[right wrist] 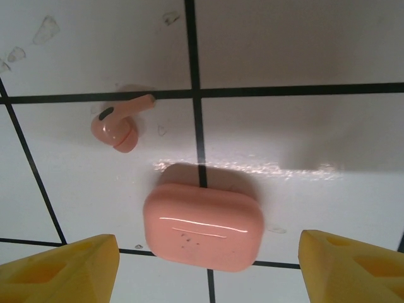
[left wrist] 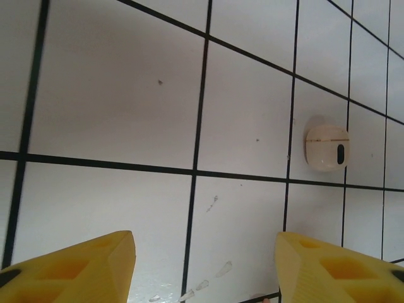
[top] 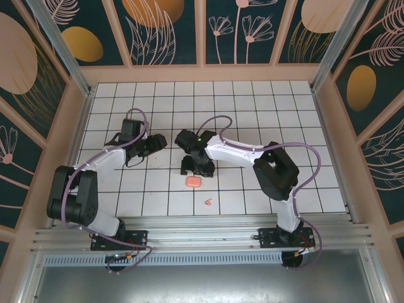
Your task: Insert the wireless bluetooth earbuds into the charging case
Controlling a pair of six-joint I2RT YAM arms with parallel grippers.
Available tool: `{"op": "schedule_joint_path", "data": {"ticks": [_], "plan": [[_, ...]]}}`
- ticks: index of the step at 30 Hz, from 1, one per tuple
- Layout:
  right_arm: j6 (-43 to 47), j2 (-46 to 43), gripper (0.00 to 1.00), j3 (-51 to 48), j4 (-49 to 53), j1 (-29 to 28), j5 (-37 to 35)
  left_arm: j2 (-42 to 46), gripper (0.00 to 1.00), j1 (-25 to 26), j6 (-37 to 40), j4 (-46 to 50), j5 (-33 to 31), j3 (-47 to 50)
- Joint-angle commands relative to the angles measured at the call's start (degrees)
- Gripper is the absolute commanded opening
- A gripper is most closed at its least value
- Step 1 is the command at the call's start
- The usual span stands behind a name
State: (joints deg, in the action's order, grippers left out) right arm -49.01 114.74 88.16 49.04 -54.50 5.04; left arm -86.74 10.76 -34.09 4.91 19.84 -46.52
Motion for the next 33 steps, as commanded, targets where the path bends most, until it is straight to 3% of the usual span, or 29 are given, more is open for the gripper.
{"op": "schedule_joint_path", "data": {"ticks": [1,13,21,24,29,33], "plan": [[-1.96,2.75,0.75,3.54,5.72,-0.86,0.13,1.39,0.59,-1.68,1.17,-2.39,2.40,1.97],[-2.18,7.09,0.75,4.13,5.75,-2.20,1.86,1.46,0.54,-2.57,1.56,-4.20,4.16,3.59],[-1.76,7.67,0.66,1.19,4.36,-2.19,1.91,1.95,0.53,-2.58,2.12,-3.85,3.65,3.81],[-1.92,6.55,0.58,-0.39,2.88,-2.17,0.89,2.80,0.52,-2.51,2.42,-4.17,3.94,3.92],[-3.05,-0.92,0.55,-1.50,0.03,-1.28,-3.69,6.71,0.50,-2.50,4.93,-8.18,6.17,5.82],[-4.32,-12.68,0.55,-7.41,-13.10,0.61,-5.15,11.31,0.48,-2.57,7.61,-16.54,10.30,7.77]]}}
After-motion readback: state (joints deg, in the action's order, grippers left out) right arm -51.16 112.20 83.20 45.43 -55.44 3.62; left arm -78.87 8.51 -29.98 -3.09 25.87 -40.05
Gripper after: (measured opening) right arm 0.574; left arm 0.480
